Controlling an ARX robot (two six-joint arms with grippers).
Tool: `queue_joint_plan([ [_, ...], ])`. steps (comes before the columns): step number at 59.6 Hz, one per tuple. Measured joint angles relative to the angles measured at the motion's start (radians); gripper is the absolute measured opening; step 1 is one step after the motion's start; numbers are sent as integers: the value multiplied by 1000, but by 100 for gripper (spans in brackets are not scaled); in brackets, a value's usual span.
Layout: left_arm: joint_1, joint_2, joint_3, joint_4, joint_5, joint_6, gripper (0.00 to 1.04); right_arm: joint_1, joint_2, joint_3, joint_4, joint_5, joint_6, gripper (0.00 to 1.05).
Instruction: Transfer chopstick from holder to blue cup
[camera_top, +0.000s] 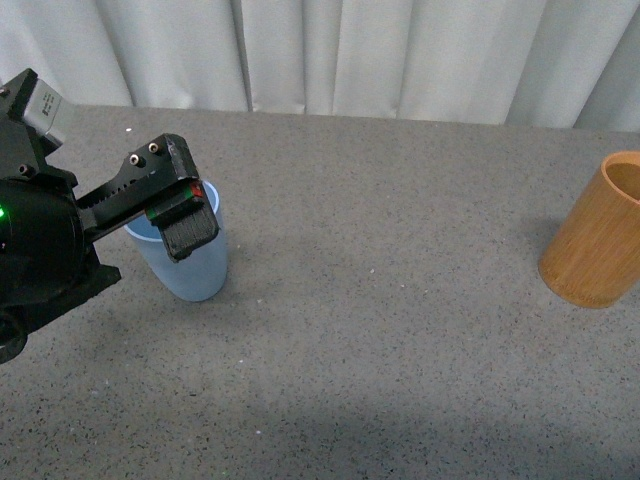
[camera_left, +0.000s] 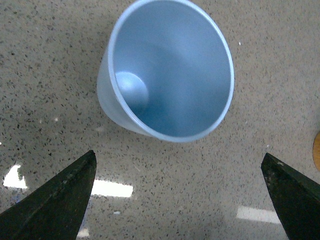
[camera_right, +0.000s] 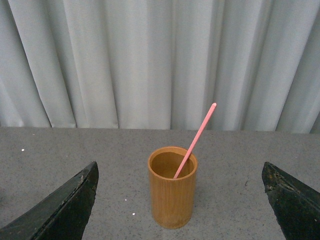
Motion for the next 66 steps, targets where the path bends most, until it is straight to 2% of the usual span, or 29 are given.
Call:
queue_joint_plan([
  [31,58,89,43,20,-25,-79,98,0,0,0,0,0,0,95],
  [66,76,124,64,14,-48,-111,98,0,0,0,0,0,0,95],
])
